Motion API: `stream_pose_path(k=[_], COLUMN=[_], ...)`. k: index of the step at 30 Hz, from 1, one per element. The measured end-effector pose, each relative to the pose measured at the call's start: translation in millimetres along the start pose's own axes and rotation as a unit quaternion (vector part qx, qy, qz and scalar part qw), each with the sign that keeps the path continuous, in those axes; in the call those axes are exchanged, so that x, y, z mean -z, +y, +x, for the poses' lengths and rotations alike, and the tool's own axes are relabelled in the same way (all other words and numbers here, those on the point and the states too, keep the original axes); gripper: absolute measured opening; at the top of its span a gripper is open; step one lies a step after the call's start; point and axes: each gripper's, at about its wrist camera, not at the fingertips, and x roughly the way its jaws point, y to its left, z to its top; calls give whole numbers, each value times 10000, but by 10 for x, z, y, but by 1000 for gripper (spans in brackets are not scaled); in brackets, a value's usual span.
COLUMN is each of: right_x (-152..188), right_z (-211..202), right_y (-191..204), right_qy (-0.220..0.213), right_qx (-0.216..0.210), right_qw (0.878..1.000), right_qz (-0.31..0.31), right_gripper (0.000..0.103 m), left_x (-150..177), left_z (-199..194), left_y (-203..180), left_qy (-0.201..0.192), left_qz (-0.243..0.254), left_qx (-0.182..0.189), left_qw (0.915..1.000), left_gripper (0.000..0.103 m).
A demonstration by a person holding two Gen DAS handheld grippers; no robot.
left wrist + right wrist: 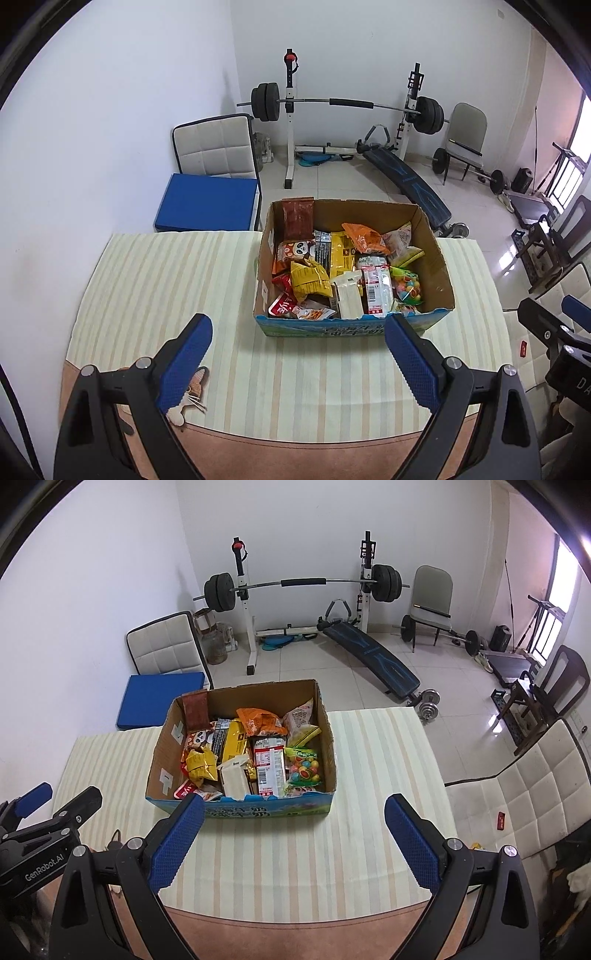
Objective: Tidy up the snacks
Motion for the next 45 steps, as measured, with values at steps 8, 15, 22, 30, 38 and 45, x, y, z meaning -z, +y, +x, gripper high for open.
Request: stream_pose_path(k=[8,15,22,30,38,45], right_x=[-1,9,6,4,4,-4], right_z=[62,67,58,28,-16,-61], right_y=[-1,-18,-11,-20,-60,-93], right_qy=[5,10,-2,0,0,-17], right_qx=[14,-5,-4,-37,-87,-95], right_qw=[10000,10000,9999,9998,9998,9997], right_qz=[-47,-95,-114,-186,-190,-208], right_gripper=[100,100,100,100,100,100], left_x=[-23,-43,-45,-20,-23,-21], left_z=[8,13,7,-23,-52,-63], left_y=[-16,-38,-55,-86,-73,-73], left_qy=[-14,19,17,-13,-46,-44], left_qz=[32,52,67,101,100,101], left_qx=[-16,4,29,84,124,127], left_qw=[10000,10000,10000,9999,9999,9999], left_gripper=[96,96,96,96,96,96])
